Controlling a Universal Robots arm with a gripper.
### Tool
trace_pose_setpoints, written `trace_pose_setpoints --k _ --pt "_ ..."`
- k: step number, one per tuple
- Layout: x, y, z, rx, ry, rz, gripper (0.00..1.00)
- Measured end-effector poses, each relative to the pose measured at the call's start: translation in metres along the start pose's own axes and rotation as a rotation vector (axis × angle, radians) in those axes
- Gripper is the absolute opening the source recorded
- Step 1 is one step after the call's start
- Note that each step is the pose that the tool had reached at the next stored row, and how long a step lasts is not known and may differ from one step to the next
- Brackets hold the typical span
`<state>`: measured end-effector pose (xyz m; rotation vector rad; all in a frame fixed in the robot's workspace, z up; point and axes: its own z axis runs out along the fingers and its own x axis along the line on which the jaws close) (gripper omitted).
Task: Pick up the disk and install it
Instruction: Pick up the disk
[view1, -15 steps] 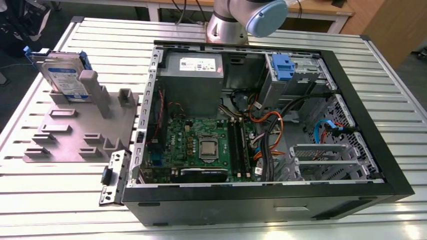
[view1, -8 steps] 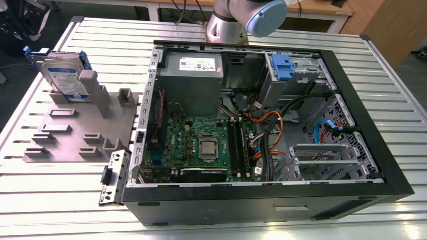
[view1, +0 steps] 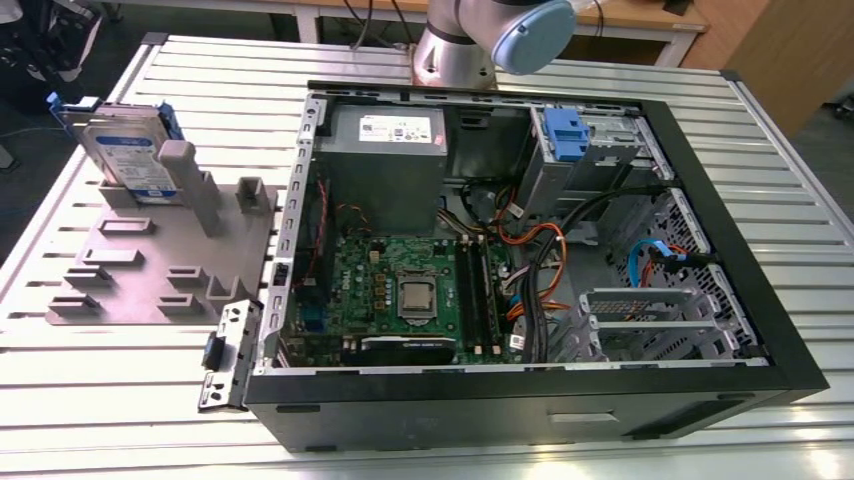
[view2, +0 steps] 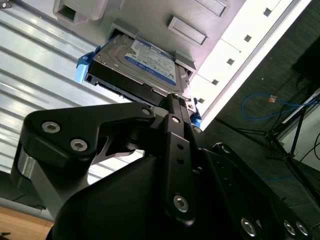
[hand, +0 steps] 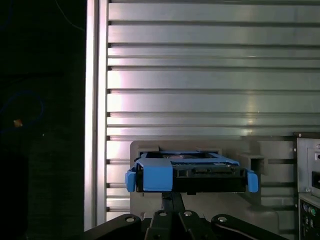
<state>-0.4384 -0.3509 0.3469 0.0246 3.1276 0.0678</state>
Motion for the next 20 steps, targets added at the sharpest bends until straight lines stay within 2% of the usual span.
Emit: trace_pose_setpoints --k 20 --pt "0.0 0.0 0.0 -0.0003 0.0008 -0.017 0.11"
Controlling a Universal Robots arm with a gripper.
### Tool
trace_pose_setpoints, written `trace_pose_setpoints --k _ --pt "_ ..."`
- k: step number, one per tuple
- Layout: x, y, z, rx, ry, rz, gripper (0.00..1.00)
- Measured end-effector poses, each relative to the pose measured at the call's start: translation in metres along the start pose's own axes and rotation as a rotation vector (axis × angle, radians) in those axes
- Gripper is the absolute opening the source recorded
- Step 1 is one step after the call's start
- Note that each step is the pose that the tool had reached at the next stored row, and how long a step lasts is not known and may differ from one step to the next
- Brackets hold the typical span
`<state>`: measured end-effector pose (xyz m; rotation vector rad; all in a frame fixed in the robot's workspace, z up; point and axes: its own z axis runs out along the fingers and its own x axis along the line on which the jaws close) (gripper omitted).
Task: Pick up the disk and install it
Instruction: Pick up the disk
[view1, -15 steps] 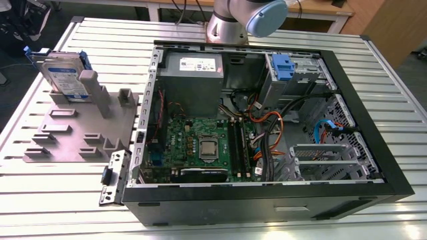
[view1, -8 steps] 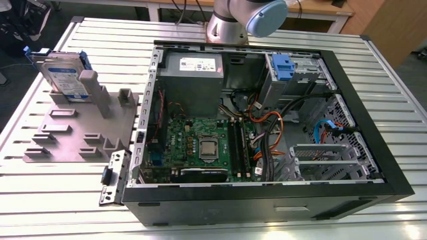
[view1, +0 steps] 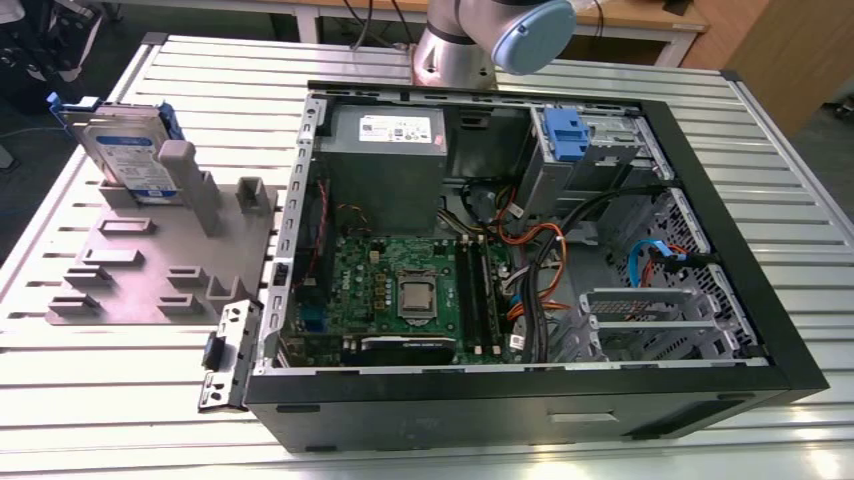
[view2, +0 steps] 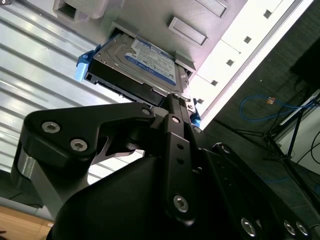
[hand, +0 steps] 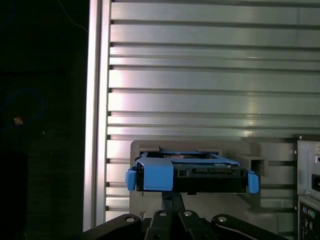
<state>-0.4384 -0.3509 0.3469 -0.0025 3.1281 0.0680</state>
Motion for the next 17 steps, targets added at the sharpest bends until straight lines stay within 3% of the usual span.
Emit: trace_pose_setpoints --k 17 --pt "0.0 0.0 0.0001 -0.0002 0.0005 -0.016 0.11"
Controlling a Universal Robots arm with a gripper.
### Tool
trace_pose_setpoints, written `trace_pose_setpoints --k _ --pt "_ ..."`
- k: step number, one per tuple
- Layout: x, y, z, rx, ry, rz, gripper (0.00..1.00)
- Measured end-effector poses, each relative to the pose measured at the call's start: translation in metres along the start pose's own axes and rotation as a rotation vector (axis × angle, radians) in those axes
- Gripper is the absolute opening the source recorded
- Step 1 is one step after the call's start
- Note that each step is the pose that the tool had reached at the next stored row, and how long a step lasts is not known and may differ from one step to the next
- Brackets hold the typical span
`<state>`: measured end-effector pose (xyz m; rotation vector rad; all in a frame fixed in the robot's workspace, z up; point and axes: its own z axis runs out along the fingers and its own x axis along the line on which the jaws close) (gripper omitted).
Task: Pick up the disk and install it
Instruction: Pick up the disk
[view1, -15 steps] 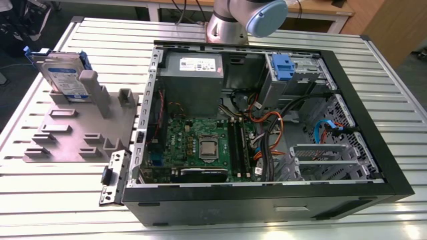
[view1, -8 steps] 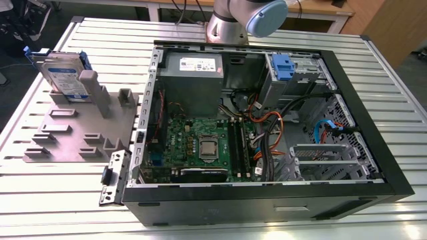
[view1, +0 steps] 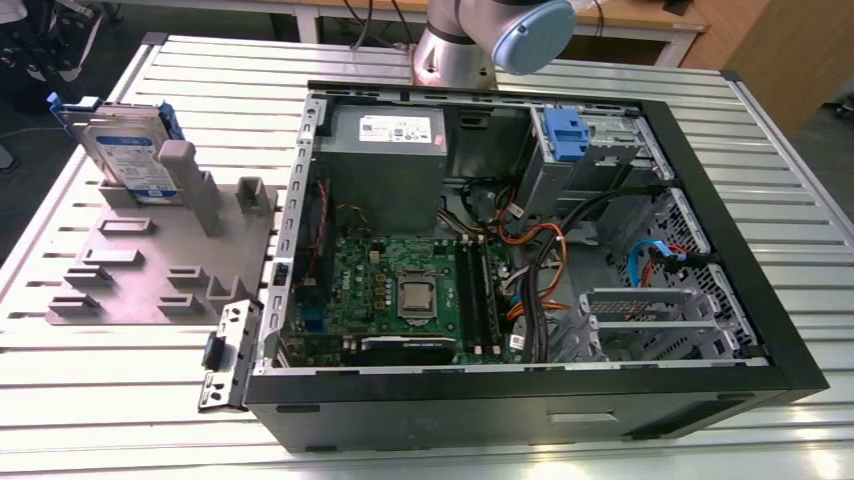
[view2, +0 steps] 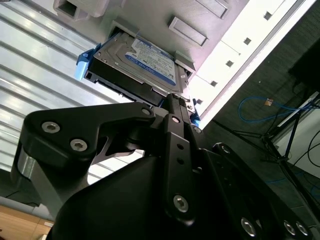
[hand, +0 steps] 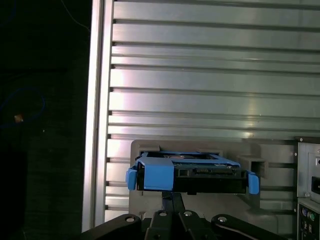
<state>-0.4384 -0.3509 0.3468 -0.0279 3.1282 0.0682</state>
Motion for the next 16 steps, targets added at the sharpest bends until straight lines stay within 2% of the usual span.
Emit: trace_pose_setpoints --k 8,16 --pt "0.0001 0.0 -0.0001 -0.0001 0.0008 -0.013 0.11" --pt "0.0 0.0 0.0 -0.0011 0.0041 -0.091 0.11"
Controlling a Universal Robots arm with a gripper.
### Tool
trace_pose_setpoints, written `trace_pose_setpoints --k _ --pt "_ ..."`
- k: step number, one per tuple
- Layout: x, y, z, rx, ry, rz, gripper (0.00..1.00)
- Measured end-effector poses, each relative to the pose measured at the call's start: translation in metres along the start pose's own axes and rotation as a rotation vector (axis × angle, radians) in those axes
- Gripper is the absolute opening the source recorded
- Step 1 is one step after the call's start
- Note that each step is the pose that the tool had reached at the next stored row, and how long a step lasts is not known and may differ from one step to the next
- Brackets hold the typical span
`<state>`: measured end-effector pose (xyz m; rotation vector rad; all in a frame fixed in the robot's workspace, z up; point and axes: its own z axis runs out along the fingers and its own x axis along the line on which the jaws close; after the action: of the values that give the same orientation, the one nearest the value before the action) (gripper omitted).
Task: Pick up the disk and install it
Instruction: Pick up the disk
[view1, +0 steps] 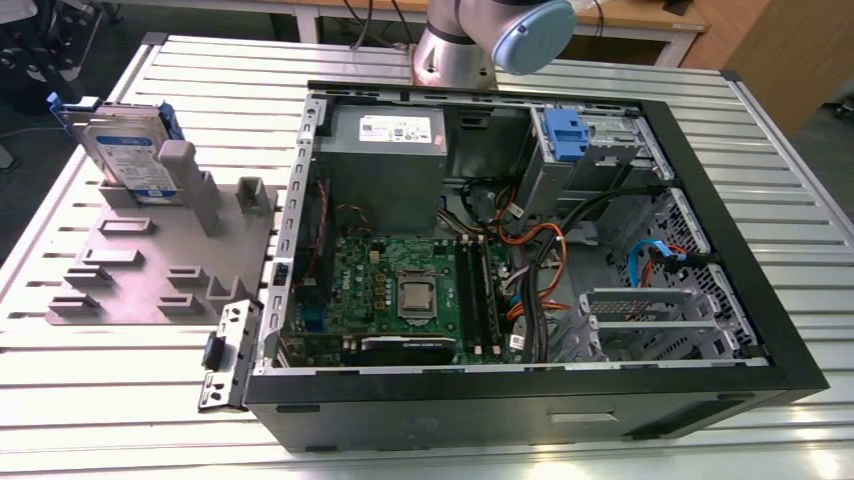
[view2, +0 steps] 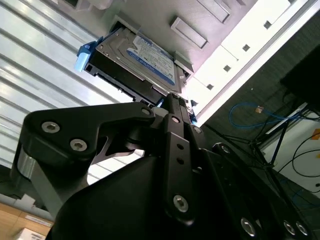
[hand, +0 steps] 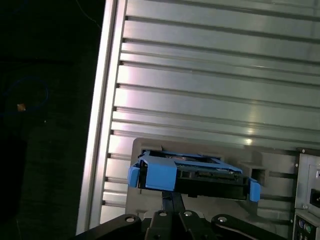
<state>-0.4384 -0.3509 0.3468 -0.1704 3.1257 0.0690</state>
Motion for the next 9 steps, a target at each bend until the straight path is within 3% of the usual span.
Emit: trace_pose_setpoints --k 9 --pt "0.0 0.0 0.0 -0.0015 0.0049 -0.113 0.11"
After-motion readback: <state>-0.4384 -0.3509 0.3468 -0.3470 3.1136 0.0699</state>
